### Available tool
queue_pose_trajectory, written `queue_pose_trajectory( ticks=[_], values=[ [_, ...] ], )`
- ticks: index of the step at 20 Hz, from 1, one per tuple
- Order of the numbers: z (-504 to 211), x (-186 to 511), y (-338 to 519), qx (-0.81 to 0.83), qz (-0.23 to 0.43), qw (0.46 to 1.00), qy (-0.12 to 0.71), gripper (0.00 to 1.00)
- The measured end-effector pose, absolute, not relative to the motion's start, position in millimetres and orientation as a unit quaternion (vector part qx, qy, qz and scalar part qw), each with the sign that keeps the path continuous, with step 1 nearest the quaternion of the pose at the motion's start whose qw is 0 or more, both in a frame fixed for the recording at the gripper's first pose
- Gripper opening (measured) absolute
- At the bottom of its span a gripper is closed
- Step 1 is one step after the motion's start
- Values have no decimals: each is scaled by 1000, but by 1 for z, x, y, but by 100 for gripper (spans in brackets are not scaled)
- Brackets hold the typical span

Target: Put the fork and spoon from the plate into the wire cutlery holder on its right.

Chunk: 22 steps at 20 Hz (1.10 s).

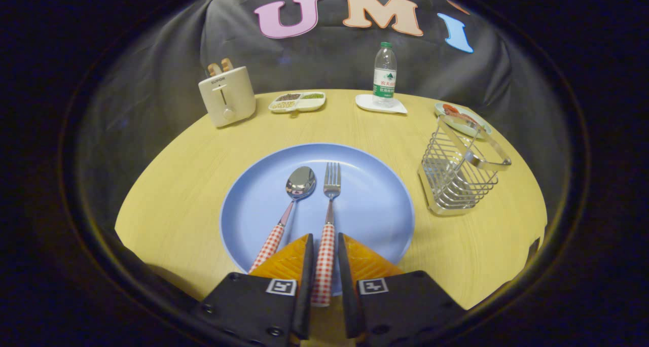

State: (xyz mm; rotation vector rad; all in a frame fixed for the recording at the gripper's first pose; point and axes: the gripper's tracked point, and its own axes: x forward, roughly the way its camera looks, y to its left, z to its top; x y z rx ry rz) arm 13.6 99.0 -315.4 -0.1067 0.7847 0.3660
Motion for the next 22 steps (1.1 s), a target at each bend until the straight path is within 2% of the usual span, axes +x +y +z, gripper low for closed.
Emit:
queue_pose_trajectory(
  ticks=[4, 13, 22],
  values=[
    [-311, 15, 96, -42, 165, 909, 380, 13],
    [-253, 32, 80, -26, 155, 924, 350, 13],
    [-169, 74, 5, -59, 133, 931, 336, 13]
  ],
)
